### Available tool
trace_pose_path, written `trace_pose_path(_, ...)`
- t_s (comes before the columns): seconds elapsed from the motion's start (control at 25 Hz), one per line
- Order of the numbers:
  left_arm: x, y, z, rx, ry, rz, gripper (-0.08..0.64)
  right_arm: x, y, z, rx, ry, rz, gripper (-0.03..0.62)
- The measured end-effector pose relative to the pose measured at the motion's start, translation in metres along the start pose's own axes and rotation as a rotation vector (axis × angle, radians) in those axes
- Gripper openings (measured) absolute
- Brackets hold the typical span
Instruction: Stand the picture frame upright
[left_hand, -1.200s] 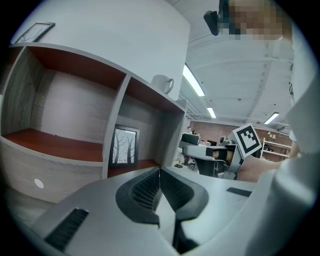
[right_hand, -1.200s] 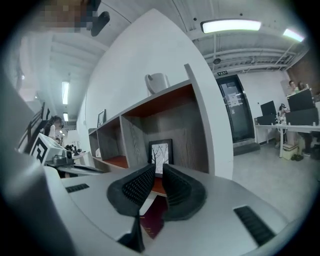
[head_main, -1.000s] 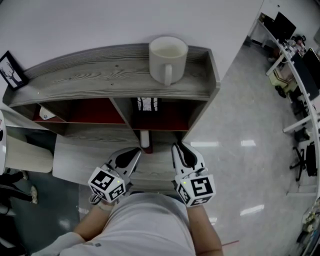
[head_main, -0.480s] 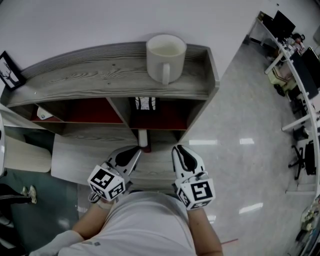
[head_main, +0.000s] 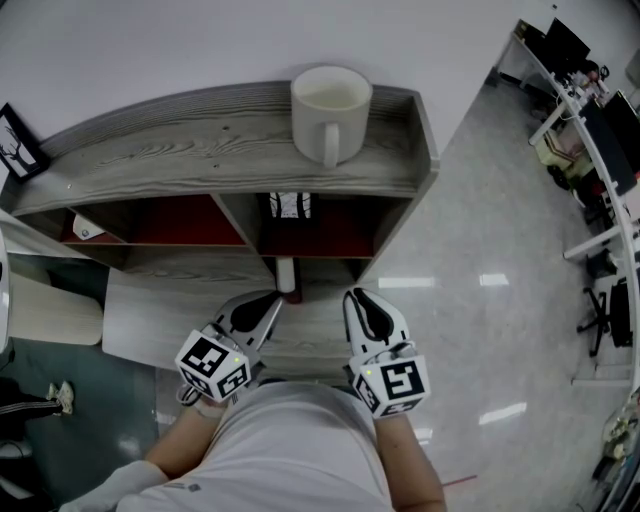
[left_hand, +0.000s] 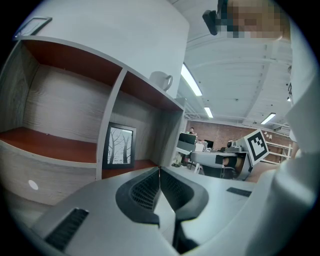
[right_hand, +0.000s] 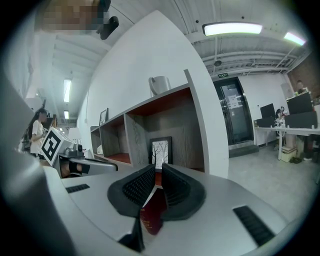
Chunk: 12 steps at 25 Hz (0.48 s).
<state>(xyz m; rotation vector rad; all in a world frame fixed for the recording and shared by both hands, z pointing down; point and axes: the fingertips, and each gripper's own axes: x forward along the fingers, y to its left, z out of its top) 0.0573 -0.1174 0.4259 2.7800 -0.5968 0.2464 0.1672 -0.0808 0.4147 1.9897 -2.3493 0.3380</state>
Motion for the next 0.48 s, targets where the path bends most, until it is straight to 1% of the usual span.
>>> trace_pose_path(0.48, -0.0043, -0.0015, -0.002, -0.003, 0.001, 0.002, 0.017, -0.0029, 0.0009, -0.0023, 0.002, -0.005, -0.016, 0.051)
